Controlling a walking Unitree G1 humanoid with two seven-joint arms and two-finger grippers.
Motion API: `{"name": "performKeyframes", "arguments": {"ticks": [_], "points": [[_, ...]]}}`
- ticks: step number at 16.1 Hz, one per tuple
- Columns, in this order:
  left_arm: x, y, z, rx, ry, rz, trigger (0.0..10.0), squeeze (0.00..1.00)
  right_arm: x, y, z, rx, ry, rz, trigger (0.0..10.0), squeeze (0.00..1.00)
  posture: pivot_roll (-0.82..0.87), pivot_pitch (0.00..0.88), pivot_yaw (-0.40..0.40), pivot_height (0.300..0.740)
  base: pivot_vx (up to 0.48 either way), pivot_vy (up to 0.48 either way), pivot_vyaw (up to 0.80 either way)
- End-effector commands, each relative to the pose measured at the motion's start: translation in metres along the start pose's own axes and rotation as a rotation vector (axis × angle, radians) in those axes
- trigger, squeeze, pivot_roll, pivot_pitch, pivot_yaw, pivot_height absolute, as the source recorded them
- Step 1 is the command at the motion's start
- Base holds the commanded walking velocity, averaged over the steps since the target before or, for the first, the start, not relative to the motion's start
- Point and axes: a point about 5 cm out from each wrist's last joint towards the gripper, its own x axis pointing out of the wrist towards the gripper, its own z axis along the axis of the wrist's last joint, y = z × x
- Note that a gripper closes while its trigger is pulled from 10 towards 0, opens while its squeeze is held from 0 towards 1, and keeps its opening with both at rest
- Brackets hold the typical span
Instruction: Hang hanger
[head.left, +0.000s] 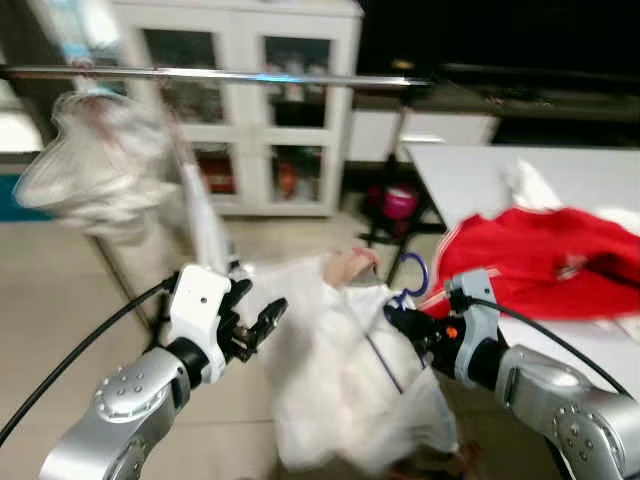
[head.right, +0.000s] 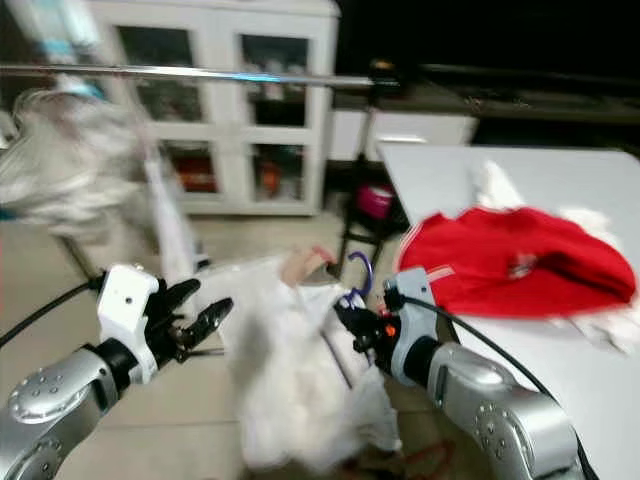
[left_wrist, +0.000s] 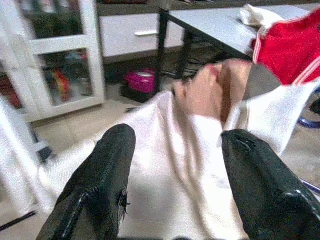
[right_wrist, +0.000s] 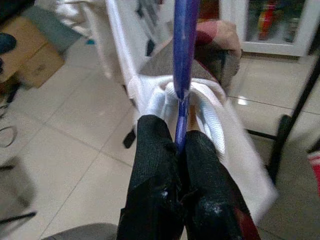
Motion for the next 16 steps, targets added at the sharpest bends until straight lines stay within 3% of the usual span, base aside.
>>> {"name": "performKeyframes", "arguments": {"ticks": [1, 4, 7, 10, 11, 12, 16], "points": [[-0.002, 0.004, 0.001, 0.006, 0.005, 0.016, 10.0, 0.00, 0.002, 0.003, 0.011, -0.026, -0.050, 0.017, 10.0, 0.00, 0.00, 0.000, -0.048, 0.740, 0.000, 0.480, 0.80], [-0.001, 0.004, 0.001, 0.024, 0.004, 0.031, 10.0, 0.00, 0.007, 0.004, 0.013, -0.041, -0.054, 0.032, 10.0, 0.00, 0.01, 0.000, -0.055, 0.740, 0.000, 0.320, 0.80], [-0.002, 0.006, 0.000, 0.049, 0.021, 0.055, 10.0, 0.00, 0.013, 0.003, 0.016, -0.057, -0.064, 0.038, 10.0, 0.00, 0.01, 0.000, -0.065, 0.740, 0.000, -0.412, 0.80], [-0.001, 0.012, 0.003, 0.026, 0.004, 0.081, 10.0, 0.00, 0.022, 0.000, 0.027, -0.075, -0.125, -0.017, 10.0, 0.00, 0.02, 0.000, -0.075, 0.740, 0.000, 0.000, 0.00], [-0.001, 0.012, 0.008, -0.009, -0.042, 0.064, 10.0, 0.72, 0.026, -0.001, 0.033, -0.075, -0.162, -0.038, 10.0, 0.00, 0.01, 0.000, -0.074, 0.740, 0.000, 0.000, 0.00], [-0.001, 0.012, 0.010, -0.037, -0.057, 0.051, 10.0, 1.00, 0.028, 0.000, 0.037, -0.068, -0.181, -0.044, 10.0, 0.00, 0.01, 0.000, -0.074, 0.740, 0.000, 0.000, 0.00], [0.013, 0.010, 0.009, 0.008, -0.018, -0.023, 10.0, 1.00, 0.046, 0.004, 0.050, -0.049, -0.223, -0.037, 10.0, 0.00, 0.01, 0.000, -0.078, 0.740, 0.000, 0.000, 0.00]]}}
